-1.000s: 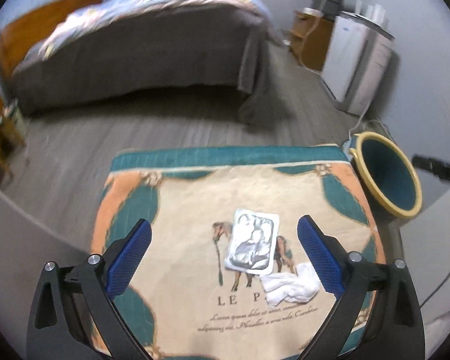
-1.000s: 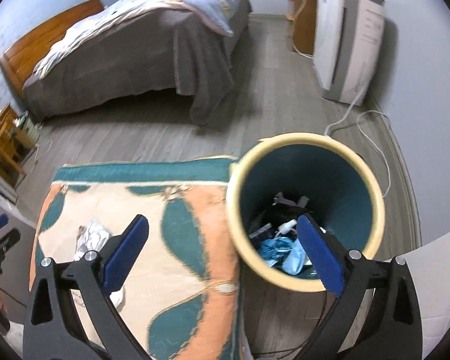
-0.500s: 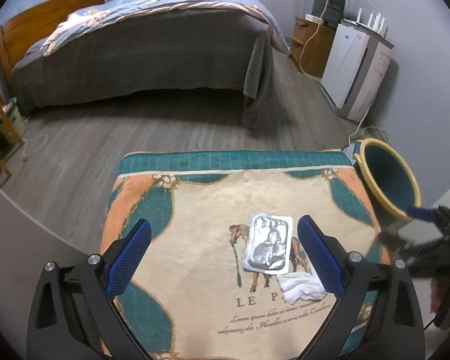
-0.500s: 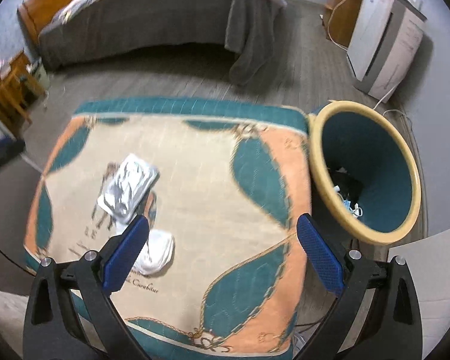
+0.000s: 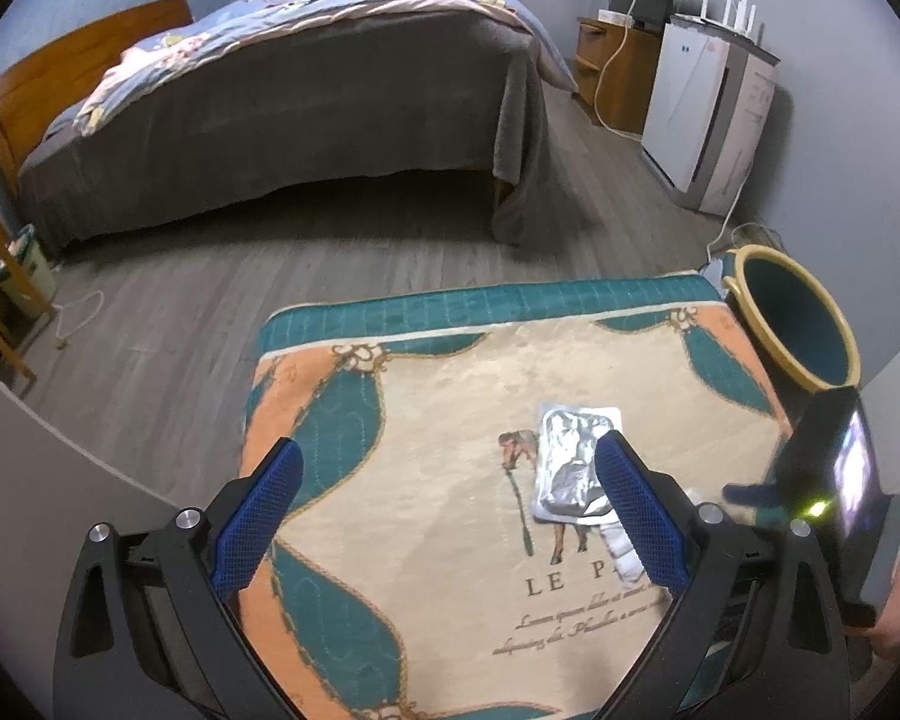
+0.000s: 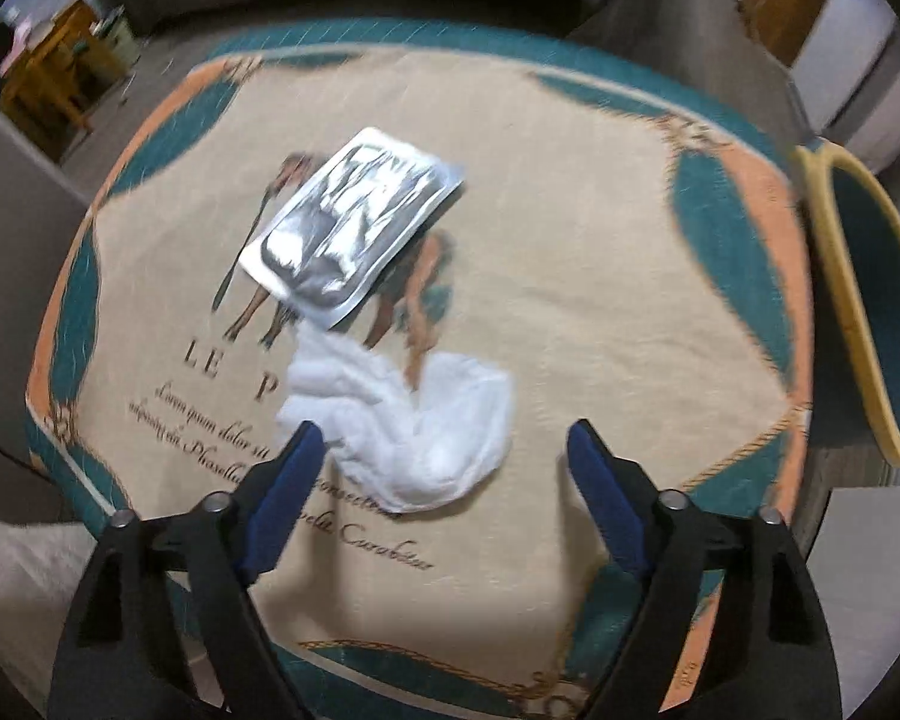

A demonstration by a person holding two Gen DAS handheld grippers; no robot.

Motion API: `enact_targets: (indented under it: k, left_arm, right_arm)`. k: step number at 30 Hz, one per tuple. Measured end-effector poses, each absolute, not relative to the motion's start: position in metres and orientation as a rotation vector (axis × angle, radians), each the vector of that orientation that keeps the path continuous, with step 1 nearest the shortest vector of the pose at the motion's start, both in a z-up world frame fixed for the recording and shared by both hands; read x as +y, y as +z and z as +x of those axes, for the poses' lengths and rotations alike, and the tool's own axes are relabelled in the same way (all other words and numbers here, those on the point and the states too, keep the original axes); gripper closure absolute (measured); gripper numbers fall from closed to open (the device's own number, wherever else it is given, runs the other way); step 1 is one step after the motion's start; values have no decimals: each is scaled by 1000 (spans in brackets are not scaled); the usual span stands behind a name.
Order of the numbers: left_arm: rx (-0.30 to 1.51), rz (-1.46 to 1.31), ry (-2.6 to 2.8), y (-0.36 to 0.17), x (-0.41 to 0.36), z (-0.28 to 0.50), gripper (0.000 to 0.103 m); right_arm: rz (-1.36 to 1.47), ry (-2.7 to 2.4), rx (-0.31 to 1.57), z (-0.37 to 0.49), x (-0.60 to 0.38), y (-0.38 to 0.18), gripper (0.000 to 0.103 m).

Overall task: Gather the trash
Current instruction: 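Move both open tools back over the cushion, then grasp the white tissue with right tool while left tool grasps silver foil pack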

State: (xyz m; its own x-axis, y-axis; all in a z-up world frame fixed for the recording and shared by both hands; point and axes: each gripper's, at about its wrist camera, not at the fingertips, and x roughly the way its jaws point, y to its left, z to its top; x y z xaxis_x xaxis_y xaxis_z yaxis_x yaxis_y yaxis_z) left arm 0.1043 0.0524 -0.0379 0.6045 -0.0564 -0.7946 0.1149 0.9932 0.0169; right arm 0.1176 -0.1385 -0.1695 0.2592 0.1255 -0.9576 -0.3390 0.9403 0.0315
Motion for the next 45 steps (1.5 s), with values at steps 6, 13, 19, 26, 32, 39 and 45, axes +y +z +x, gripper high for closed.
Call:
enact_targets:
  k: [6, 13, 19, 26, 32, 39, 45]
  left_arm:
    - [940, 54, -100, -43, 55, 110, 6]
    - [967, 98, -113, -57, 42, 112, 6]
    - [1016, 154, -126, -81, 26, 116, 6]
    - [1040, 204, -164, -108, 0, 124, 6]
    - [1046, 195, -186, -117, -16, 131, 6]
    - [1078, 191, -172, -140, -29, 145, 6]
    - [1100, 144, -180, -162, -38, 149, 6]
  right_arm:
    - [-285, 368, 1285, 112, -125, -175, 78]
    - [-188, 343, 1270, 126, -147, -154, 83]
    - [-121, 316, 1223, 139, -174, -125, 83]
    - [-92, 294, 1160, 151, -199, -99, 83]
    - [-58, 278, 1161, 158, -224, -96, 83]
    - [-46, 286, 1165, 161, -229, -99, 82]
    - [-46, 284, 1170, 163, -233, -102, 82]
